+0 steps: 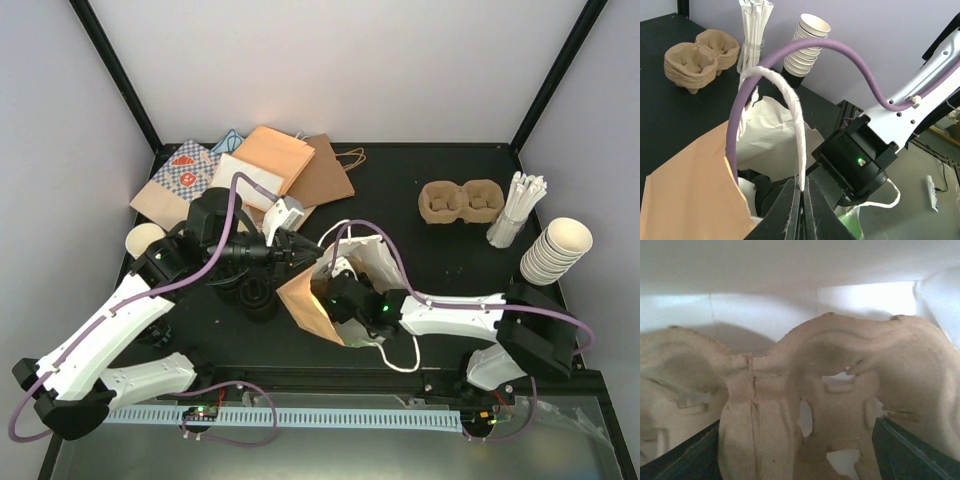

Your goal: Pack the takeout coffee

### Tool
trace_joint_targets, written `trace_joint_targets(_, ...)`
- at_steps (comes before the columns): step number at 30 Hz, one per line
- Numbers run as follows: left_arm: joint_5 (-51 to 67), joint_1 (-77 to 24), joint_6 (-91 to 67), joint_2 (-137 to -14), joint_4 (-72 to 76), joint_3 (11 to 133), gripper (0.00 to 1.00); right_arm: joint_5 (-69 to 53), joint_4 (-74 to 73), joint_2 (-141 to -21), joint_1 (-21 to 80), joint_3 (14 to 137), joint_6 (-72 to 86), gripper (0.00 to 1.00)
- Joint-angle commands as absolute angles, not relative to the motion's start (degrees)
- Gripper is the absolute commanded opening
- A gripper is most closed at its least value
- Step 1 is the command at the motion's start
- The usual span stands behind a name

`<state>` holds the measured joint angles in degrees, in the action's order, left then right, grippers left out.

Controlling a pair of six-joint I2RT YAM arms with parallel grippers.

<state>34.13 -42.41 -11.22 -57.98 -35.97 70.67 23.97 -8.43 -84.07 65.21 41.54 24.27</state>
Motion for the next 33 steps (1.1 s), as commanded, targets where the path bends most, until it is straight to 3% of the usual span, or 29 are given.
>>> trace_joint_targets(1, 35.81, -42.75, -9.68, -56.72, -35.4, 70.86, 0.02, 26.14, -9.84, -80.49, 65.34, 40.69, 23.82, 0.85)
trace_joint_targets(4, 35.63, -42.72, -9.51, -56.94, -35.29, 70.27, 0.02, 26.49, -11.04, -78.46, 66.52, 40.77, 23.18, 0.97)
trace_joint_targets(6, 35.58, -42.71, -9.45, -57.12, -35.32, 69.87, 0.02, 26.65, -11.92, -76.73, 67.02, 40.7, 22.79, 1.0)
trace_joint_targets(24, 35.18, -42.72, -2.95, -57.66, -40.55, 73.08, 0.02, 23.64, -23.05, -56.02, 67.5, 42.08, 11.81, 0.99)
trace_joint_targets(33, 32.18, -42.72, 1.09, -57.95, -43.04, 74.04, 0.01, 23.2, -34.21, -59.83, 68.37, 51.18, 12.18, 0.96)
